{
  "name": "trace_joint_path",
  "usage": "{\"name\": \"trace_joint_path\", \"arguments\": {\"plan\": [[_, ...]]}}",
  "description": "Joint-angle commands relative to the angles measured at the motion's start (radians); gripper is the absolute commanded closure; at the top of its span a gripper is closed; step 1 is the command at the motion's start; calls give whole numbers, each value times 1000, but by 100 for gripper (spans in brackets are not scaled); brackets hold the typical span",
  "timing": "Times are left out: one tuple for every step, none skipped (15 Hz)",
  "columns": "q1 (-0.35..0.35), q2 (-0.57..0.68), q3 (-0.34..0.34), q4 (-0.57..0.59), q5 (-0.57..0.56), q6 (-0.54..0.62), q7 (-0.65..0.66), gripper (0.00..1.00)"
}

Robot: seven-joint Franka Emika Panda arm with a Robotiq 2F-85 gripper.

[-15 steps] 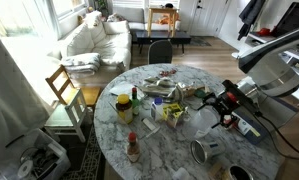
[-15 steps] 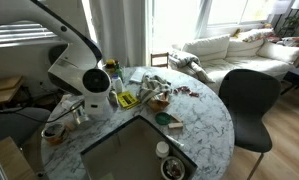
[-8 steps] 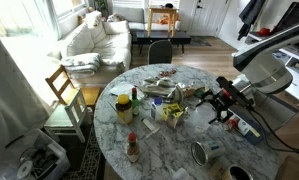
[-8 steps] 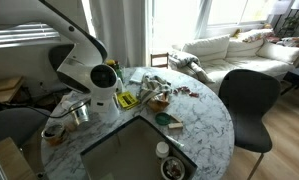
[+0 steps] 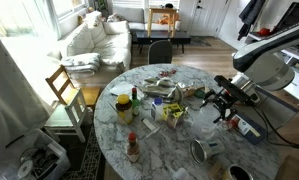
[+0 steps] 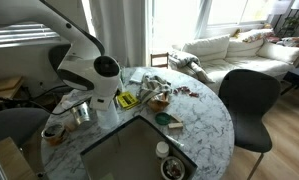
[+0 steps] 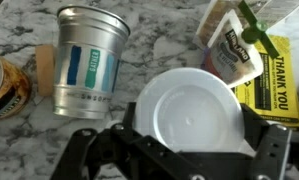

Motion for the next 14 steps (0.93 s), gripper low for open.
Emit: {"name": "trace_joint_path", "arguments": {"plan": [[3, -15, 28, -4, -222, 39, 253, 29], [5, -18, 34, 7, -288, 27, 322, 29], [9, -18, 44, 22, -361, 15, 399, 29], [14, -16, 55, 38, -432, 5, 474, 29], [20, -7, 69, 60, -503, -13, 551, 29], [27, 1, 83, 83, -574, -28, 628, 29], [39, 15, 99, 111, -643, -49, 705, 29], [50, 29, 112, 136, -710, -72, 770, 29], [62, 42, 123, 159, -776, -93, 837, 29], [74, 52, 134, 184, -839, -127, 896, 29], [87, 66, 142, 207, -898, -158, 945, 29], [100, 80, 150, 233, -953, -194, 981, 23], [108, 94, 158, 252, -988, -217, 990, 1], [111, 103, 167, 259, -1003, -212, 972, 0]]}}
